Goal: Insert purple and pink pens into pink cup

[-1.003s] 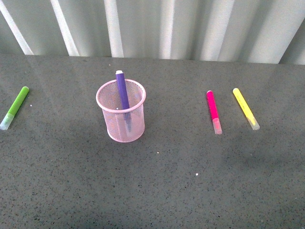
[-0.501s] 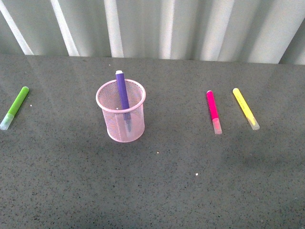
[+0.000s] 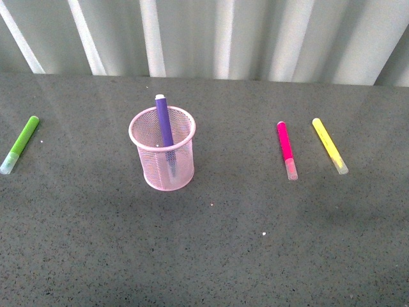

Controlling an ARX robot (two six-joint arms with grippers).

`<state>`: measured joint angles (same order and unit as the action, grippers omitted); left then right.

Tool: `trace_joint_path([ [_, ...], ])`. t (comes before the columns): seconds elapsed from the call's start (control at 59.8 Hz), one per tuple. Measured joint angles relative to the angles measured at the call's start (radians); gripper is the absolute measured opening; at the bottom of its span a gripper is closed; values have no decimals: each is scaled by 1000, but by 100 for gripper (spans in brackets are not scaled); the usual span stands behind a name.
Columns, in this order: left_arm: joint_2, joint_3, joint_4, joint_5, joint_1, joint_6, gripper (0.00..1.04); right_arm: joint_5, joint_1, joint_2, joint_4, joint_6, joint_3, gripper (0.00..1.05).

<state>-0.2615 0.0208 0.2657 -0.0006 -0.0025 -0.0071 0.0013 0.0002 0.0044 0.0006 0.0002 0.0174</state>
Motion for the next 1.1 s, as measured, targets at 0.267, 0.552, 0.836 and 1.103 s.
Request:
trace_joint_path([
  [0.267, 82, 0, -83, 0, 0, 0, 4, 0, 0, 0, 0, 0, 0, 98],
  [0.552, 257, 0, -264, 0, 0, 0, 4, 0, 0, 0, 0, 0, 0, 98],
  [0.836, 257, 0, -265, 0, 0, 0, 40, 0, 0, 0, 0, 0, 0, 98],
  [1.103, 258, 0, -265, 0, 0, 0, 97, 215, 11, 470, -278, 71, 231, 98],
])
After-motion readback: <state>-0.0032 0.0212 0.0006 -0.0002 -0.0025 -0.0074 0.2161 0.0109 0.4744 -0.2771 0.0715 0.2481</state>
